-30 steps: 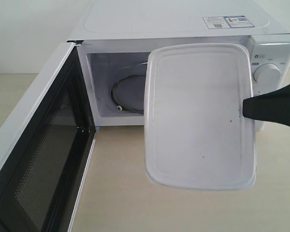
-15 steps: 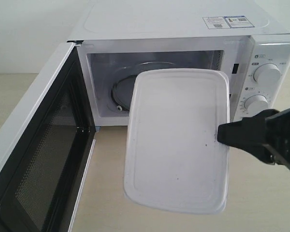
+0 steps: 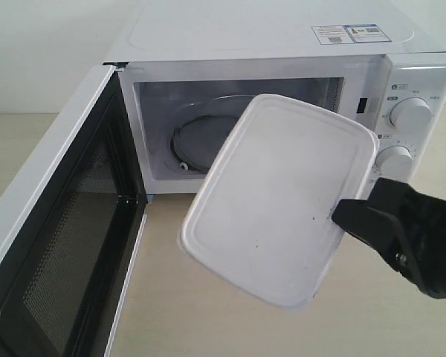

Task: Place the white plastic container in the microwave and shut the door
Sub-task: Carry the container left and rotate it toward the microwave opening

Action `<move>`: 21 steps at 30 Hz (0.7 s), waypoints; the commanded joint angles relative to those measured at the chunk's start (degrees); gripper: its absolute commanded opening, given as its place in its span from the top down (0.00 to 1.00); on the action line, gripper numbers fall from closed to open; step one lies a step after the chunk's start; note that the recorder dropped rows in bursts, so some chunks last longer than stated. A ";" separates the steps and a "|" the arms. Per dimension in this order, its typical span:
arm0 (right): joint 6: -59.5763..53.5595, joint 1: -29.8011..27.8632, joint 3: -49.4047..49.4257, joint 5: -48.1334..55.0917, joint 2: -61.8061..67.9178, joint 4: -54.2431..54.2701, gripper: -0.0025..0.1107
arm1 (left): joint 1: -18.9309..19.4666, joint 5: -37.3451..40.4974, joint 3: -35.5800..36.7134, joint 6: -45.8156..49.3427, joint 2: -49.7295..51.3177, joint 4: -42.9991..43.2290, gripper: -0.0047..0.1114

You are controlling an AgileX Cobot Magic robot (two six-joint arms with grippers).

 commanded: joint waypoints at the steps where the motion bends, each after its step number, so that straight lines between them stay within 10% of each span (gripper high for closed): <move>1: 6.56 0.10 4.02 -7.86 -0.47 -2.38 0.98 | 0.08 -0.34 0.17 -0.21 -0.13 -0.12 0.93; 21: 26.00 0.10 4.09 -23.37 14.97 -14.61 0.98 | 0.08 -0.34 0.17 -0.21 -0.13 -0.12 0.93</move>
